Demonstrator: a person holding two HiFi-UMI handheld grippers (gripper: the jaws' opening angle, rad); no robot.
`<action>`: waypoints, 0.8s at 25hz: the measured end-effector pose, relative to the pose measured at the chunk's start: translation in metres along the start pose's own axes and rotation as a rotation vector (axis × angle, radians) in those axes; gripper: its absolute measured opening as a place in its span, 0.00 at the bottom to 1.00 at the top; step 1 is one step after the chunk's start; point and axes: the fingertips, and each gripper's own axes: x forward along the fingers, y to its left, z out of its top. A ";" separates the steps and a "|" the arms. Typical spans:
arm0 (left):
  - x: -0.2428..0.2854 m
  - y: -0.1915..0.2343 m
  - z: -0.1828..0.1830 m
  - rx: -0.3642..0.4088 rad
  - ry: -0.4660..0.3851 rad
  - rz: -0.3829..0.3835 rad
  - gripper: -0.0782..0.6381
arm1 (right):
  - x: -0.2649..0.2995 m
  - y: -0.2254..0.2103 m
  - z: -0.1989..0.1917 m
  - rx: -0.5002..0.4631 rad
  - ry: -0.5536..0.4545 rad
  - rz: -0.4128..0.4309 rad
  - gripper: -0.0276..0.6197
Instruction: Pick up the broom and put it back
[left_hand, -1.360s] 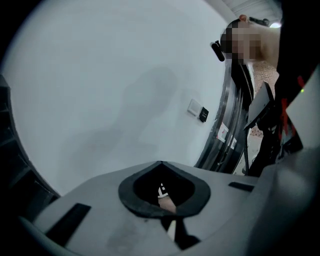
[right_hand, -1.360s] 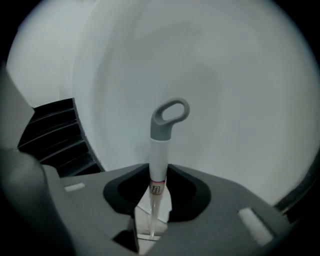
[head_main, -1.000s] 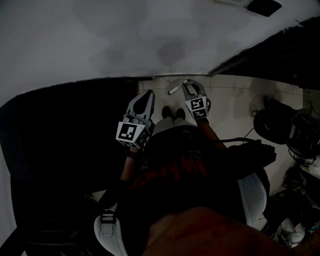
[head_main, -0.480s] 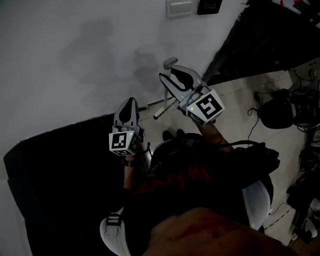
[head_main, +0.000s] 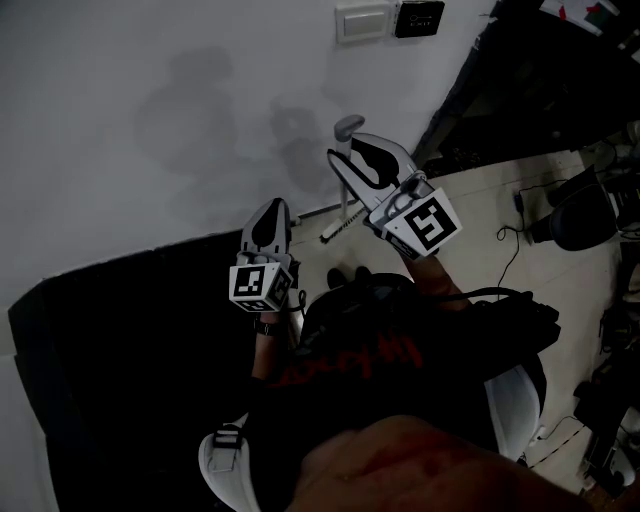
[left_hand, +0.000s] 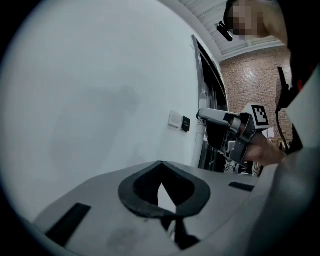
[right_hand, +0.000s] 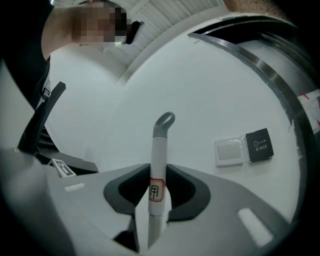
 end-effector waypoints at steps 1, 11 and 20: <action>-0.001 -0.002 0.000 -0.005 0.003 0.000 0.12 | -0.002 0.000 0.000 -0.006 0.003 -0.004 0.20; -0.001 -0.026 0.006 0.018 -0.014 -0.061 0.12 | -0.028 -0.008 -0.005 -0.009 0.043 -0.061 0.20; 0.011 -0.034 -0.005 0.011 0.020 -0.070 0.12 | -0.042 -0.018 -0.027 0.007 0.139 -0.089 0.20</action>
